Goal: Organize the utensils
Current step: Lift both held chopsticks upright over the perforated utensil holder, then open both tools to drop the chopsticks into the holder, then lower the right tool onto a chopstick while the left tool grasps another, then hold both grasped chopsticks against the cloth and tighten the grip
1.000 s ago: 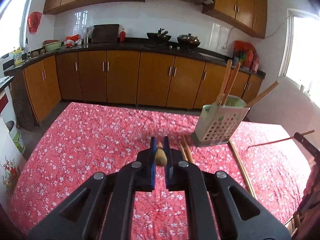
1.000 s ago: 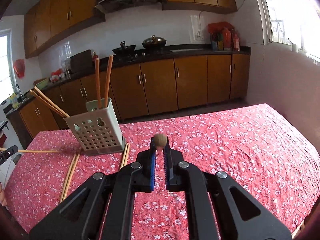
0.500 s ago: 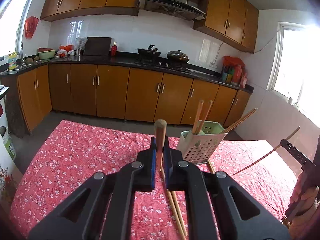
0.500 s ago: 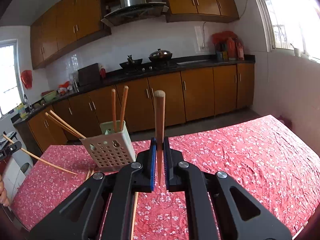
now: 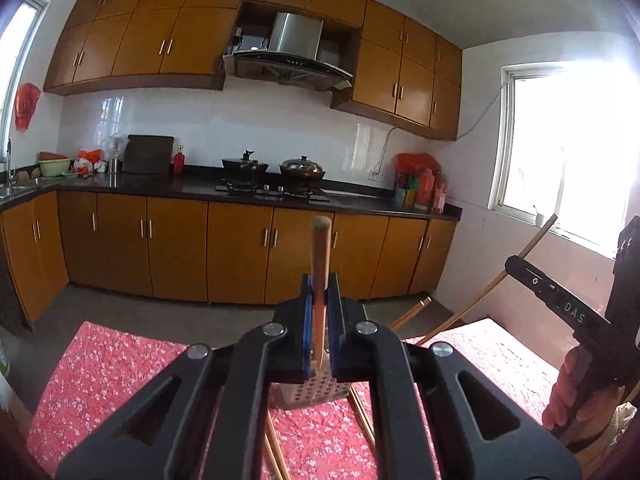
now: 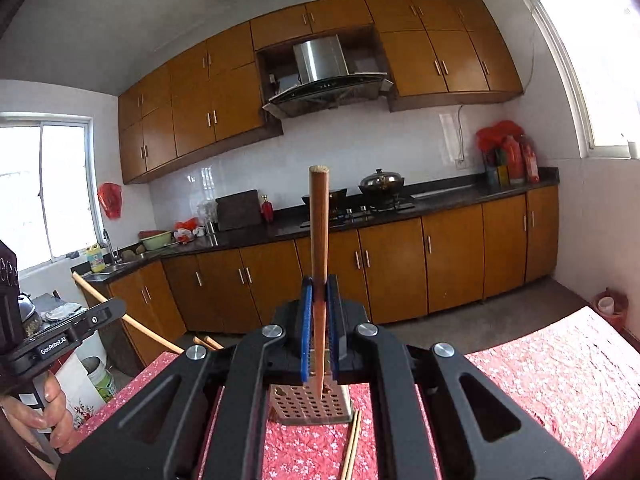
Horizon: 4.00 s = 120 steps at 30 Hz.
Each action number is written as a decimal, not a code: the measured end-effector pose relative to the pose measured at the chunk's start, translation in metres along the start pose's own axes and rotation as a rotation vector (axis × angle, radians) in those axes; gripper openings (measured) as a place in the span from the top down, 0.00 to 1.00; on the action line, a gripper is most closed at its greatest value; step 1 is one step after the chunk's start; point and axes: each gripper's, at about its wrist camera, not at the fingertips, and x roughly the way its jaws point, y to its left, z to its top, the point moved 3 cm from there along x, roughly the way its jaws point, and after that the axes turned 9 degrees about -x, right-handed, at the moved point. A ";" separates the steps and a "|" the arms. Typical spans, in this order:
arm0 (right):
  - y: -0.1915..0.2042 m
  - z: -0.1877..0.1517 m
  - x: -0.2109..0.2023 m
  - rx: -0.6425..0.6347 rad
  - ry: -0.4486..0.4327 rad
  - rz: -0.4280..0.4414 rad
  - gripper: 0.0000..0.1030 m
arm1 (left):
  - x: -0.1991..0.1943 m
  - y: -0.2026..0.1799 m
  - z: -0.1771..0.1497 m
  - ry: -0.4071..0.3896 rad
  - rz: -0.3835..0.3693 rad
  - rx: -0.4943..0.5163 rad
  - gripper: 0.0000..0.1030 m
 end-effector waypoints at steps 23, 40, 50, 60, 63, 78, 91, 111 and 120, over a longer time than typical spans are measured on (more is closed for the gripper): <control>0.000 -0.037 0.076 0.002 0.073 -0.047 0.75 | 0.097 0.021 -0.016 0.051 0.055 -0.040 0.83; -0.035 -0.193 0.047 0.075 0.557 -0.076 0.77 | 0.034 0.119 -0.108 0.181 0.273 -0.113 0.76; 0.010 -0.272 0.072 0.097 0.779 0.058 0.87 | 0.050 0.135 -0.215 0.435 0.261 -0.182 0.76; 0.002 -0.277 0.083 0.036 0.800 -0.032 0.92 | 0.057 0.113 -0.241 0.512 0.194 -0.147 0.76; -0.020 -0.277 0.081 0.078 0.793 -0.105 0.92 | 0.060 0.109 -0.246 0.545 0.160 -0.154 0.76; -0.039 -0.280 0.064 0.086 0.785 -0.131 0.92 | 0.080 0.090 -0.270 0.641 0.230 -0.027 0.91; -0.056 -0.282 0.072 0.082 0.753 -0.180 0.92 | 0.103 0.168 -0.238 0.571 0.358 -0.101 0.91; -0.045 -0.281 0.071 0.013 0.743 -0.212 0.92 | 0.101 0.166 -0.239 0.570 0.369 -0.096 0.90; -0.044 -0.281 0.071 0.014 0.743 -0.212 0.92 | 0.102 0.166 -0.239 0.570 0.369 -0.096 0.90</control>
